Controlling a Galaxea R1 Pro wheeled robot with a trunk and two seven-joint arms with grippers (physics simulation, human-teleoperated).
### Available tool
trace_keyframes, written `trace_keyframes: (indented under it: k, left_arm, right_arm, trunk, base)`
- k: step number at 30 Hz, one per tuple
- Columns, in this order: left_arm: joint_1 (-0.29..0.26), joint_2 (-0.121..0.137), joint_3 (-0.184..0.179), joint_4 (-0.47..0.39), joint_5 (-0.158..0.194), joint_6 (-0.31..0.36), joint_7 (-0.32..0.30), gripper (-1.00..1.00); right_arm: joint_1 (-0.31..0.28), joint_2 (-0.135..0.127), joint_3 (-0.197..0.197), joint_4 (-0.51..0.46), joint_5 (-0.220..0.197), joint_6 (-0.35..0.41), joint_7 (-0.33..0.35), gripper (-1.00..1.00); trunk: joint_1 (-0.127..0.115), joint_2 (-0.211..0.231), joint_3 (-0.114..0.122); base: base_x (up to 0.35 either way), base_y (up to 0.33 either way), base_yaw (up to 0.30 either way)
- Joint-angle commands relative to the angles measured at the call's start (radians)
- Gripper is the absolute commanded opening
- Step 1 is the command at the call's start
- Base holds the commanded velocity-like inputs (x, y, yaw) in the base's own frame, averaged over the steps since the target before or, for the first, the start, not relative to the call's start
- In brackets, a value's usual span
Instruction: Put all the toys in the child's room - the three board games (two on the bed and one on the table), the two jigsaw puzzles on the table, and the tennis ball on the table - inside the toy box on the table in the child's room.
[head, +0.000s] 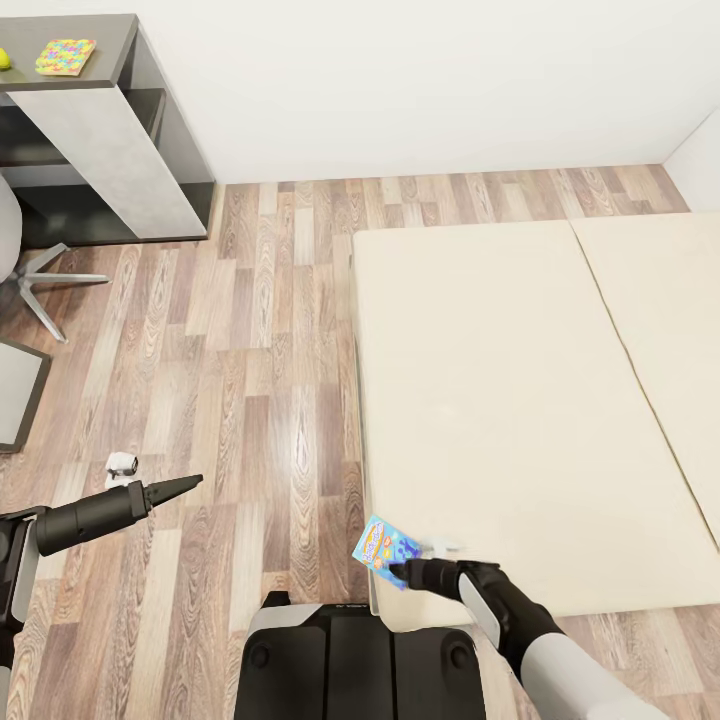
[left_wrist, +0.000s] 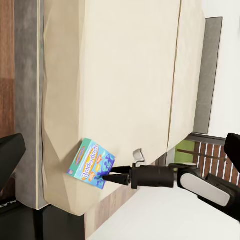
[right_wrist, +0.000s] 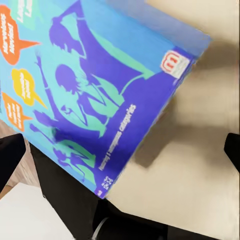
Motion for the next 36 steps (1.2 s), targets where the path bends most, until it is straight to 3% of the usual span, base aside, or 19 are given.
trace_keyframes:
  k: [1,10,18,36]
  left_arm:
    - [0.0,0.0,0.001,0.0,-0.003,0.01,-0.005,1.0]
    - [0.0,0.0,0.001,0.0,-0.003,0.011,-0.006,1.0]
    - [0.0,0.0,0.001,0.0,-0.003,0.01,-0.007,1.0]
    - [0.0,0.0,0.001,0.0,-0.003,0.01,-0.007,1.0]
  right_arm:
    - [-0.001,-0.004,0.002,-0.002,-0.005,0.012,0.0,1.0]
    - [0.002,-0.042,0.002,-0.054,-0.006,0.07,0.0,1.0]
    - [0.009,-0.061,-0.001,-0.161,-0.011,0.18,0.0,1.0]
    - [0.009,-0.068,-0.004,-0.198,-0.017,0.193,-0.003,1.0]
  trunk:
    - [0.001,-0.001,-0.001]
    - [0.001,-0.001,-0.001]
    - [0.001,-0.001,-0.001]
    - [0.001,-0.001,-0.001]
  base:
    - [0.0,0.0,0.0]
    - [0.0,0.0,0.0]
    - [0.0,0.0,0.0]
    - [0.0,0.0,0.0]
